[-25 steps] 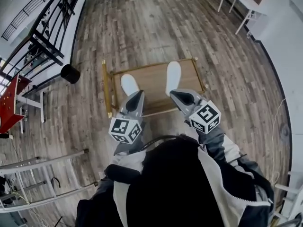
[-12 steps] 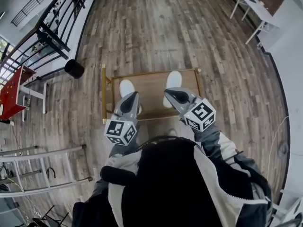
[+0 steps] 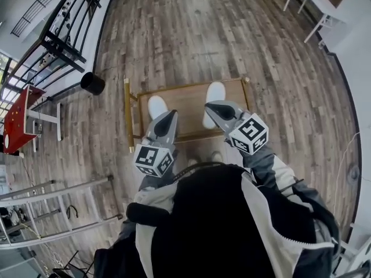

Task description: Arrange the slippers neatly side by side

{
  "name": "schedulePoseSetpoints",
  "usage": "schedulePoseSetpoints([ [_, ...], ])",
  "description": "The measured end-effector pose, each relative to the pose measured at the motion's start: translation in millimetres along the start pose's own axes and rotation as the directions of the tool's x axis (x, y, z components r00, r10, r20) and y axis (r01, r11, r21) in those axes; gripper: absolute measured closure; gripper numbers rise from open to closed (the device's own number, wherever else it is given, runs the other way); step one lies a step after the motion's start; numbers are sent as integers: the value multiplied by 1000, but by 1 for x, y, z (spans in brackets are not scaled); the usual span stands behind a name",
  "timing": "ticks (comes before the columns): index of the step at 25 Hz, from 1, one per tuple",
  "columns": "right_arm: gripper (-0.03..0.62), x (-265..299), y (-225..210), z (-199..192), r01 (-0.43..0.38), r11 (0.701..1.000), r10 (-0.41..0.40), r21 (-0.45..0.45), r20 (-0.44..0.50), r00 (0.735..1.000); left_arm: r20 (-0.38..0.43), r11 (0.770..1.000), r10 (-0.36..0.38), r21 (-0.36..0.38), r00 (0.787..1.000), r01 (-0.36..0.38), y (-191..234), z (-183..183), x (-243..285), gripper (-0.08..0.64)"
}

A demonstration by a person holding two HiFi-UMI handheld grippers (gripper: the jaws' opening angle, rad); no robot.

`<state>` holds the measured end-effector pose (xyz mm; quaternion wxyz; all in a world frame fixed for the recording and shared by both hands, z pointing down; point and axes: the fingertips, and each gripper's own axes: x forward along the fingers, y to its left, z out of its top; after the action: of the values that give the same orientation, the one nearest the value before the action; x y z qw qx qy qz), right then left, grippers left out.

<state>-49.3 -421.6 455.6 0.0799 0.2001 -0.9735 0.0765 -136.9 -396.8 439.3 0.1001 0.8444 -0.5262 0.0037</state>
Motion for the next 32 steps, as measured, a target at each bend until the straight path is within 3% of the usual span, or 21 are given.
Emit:
schedulePoseSetpoints([
  [12,589,2,-18,1,6,1000,-6,6,-14,1000,-41,999,38,-29,998,-39,27,-12,16,548],
  [18,589,-4,-21,5,12,1000,-12,1,-10,1000,-179,992,120,-11,977,-124,62,-60,23,555],
  [23,589,-13,-33,4,34,999,-34,-6,-24,999,-321,965,186,-119,929,-234,105,-124,27,510],
  [28,589,-24,-45,1,67,998,-67,-2,-36,997,-476,926,263,-119,839,-358,147,-186,23,464],
  [32,589,-36,-51,-5,93,996,-93,2,-47,995,-567,911,296,-74,768,-406,165,-222,24,419],
])
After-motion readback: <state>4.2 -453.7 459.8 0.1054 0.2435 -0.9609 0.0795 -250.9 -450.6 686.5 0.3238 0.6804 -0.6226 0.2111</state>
